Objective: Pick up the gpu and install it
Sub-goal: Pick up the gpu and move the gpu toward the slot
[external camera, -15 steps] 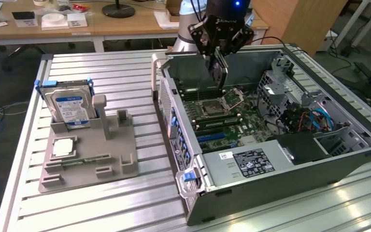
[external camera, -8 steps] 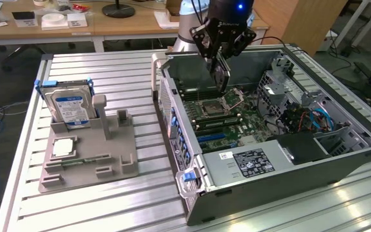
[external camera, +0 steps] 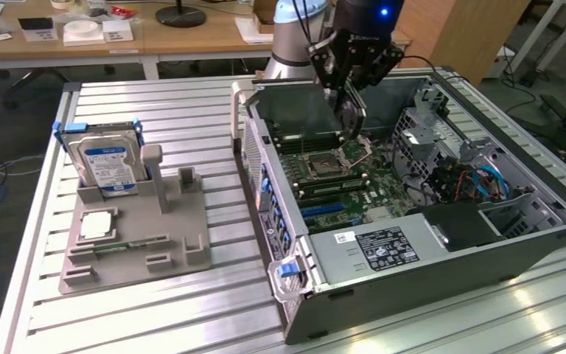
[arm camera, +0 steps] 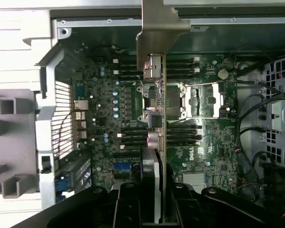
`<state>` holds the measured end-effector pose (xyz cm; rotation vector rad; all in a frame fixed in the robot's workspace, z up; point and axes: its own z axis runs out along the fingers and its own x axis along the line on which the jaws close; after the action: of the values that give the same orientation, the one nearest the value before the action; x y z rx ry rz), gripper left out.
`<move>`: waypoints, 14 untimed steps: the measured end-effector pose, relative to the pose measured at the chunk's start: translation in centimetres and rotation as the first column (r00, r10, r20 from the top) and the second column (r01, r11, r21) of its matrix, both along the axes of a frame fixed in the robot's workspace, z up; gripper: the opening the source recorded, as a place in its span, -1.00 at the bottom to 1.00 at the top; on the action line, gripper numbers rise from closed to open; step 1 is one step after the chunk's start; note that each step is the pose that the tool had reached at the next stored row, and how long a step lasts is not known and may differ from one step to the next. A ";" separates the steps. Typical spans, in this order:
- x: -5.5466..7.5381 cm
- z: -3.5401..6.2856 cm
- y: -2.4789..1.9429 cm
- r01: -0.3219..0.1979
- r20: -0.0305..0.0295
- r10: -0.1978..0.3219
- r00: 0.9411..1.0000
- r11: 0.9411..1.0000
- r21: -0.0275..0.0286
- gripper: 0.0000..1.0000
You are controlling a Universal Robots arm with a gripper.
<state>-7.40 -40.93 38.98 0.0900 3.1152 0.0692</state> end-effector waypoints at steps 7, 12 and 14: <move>2.7 -0.17 0.00 -0.012 0.000 0.012 1.000 1.000 0.000 -0.44; 4.3 -0.35 -0.17 -0.013 0.000 0.013 1.000 1.000 0.000 -0.44; 4.8 -0.44 -0.42 -0.013 0.000 0.013 1.000 1.000 0.000 -0.44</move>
<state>-2.64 -41.36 38.54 0.0696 3.1160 0.0695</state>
